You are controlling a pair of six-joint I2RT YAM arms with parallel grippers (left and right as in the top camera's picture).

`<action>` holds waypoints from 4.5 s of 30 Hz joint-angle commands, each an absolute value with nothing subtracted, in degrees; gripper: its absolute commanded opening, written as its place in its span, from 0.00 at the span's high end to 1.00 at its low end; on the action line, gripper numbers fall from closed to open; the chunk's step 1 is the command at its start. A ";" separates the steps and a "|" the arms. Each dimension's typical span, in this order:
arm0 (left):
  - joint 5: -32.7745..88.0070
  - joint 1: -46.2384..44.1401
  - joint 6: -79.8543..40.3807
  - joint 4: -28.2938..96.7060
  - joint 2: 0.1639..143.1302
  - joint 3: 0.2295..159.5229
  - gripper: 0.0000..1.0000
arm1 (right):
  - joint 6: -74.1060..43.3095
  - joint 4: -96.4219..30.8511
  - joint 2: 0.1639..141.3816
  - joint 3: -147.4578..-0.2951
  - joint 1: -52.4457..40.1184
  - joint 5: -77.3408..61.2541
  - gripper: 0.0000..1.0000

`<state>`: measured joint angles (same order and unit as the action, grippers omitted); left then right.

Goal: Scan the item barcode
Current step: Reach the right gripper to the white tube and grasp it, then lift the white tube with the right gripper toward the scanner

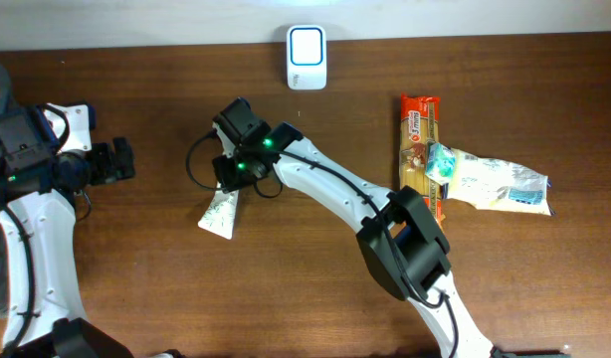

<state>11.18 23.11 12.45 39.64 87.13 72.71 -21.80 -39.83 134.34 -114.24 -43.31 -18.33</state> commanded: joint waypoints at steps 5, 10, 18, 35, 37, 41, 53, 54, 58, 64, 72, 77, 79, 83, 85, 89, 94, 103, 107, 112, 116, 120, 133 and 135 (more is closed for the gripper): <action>11.77 23.42 12.95 39.53 87.15 73.23 0.01 | -23.00 -42.22 135.52 -113.78 -43.00 -19.88 0.96; 11.75 23.42 12.95 39.53 87.15 73.23 0.01 | -23.03 -42.17 136.49 -113.78 -43.07 -19.92 0.96; 11.77 23.42 12.95 39.51 87.15 73.23 0.01 | -23.03 -44.86 137.56 -113.78 -42.26 -19.68 0.96; 11.75 23.42 12.95 39.51 87.15 73.23 0.01 | -12.05 -57.23 137.62 -114.56 -32.49 -34.98 0.27; 11.77 23.42 12.95 39.51 87.15 73.23 0.01 | -10.92 -56.16 137.62 -114.56 -32.23 -40.34 0.11; 11.77 23.42 12.95 39.51 87.15 73.23 0.01 | -10.98 -53.60 137.64 -114.54 -32.80 -40.32 0.01; 11.77 23.42 12.95 39.51 87.15 73.23 0.01 | -26.94 -48.36 141.93 -114.54 -38.61 -24.10 0.01; 11.77 23.42 12.95 39.51 87.15 73.23 0.01 | -26.94 -48.16 141.93 -114.54 -38.63 -24.10 0.04; 11.77 23.42 12.95 39.51 87.15 73.23 0.01 | -27.14 -48.14 141.93 -114.54 -38.63 -24.12 0.39; 11.75 23.42 12.95 39.51 87.15 73.23 0.01 | -27.97 -48.18 142.39 -114.32 -39.75 -21.61 0.49; 11.77 23.42 12.97 39.51 87.15 73.23 0.01 | -24.60 -51.20 143.57 -114.32 -38.35 -22.31 0.96; 11.77 23.42 12.95 39.51 87.15 73.23 0.01 | -16.12 -52.80 143.55 -114.32 -36.27 -30.89 0.96; 11.75 23.42 12.95 39.51 87.15 73.23 0.01 | -13.67 -54.57 143.55 -114.32 -35.62 -30.94 0.96; 11.77 23.42 12.97 39.51 87.15 73.23 0.01 | -7.84 -56.88 142.85 -114.32 -32.82 -39.46 0.96; 11.77 23.42 12.95 39.51 87.15 73.23 0.01 | -4.84 -58.02 141.18 -114.32 -31.03 -43.53 0.96; 11.77 23.42 12.95 39.53 87.15 73.23 0.01 | 5.30 -63.22 134.34 -114.34 -26.22 -52.71 0.96; 11.77 23.42 12.95 39.53 87.15 73.23 0.01 | 11.81 -68.36 123.72 -114.34 -20.60 -59.86 0.96; 11.77 23.42 12.97 39.53 87.15 73.23 0.01 | 11.79 -70.19 105.80 -114.34 -15.33 -59.79 0.96; 11.77 23.42 12.97 39.53 87.15 73.23 0.01 | 11.79 -70.46 103.37 -114.34 -15.35 -59.79 0.96; 11.77 23.42 12.97 39.53 87.15 73.23 0.01 | 11.75 -70.52 103.31 -114.34 -15.35 -59.24 0.96; 11.77 23.42 12.95 39.53 87.15 73.23 0.01 | -1.26 -67.22 103.35 -116.75 -15.40 -42.94 0.96; 11.77 23.42 12.95 39.53 87.15 73.23 0.01 | -3.07 -67.07 105.82 -127.55 -15.92 -21.78 0.96; 11.77 23.42 12.95 39.53 87.15 73.23 0.01 | 35.14 -38.13 133.03 -137.14 -27.09 35.99 0.96; 11.77 23.42 12.97 39.53 87.15 73.23 0.01 | 38.24 -32.38 137.27 -137.14 -26.94 40.32 0.96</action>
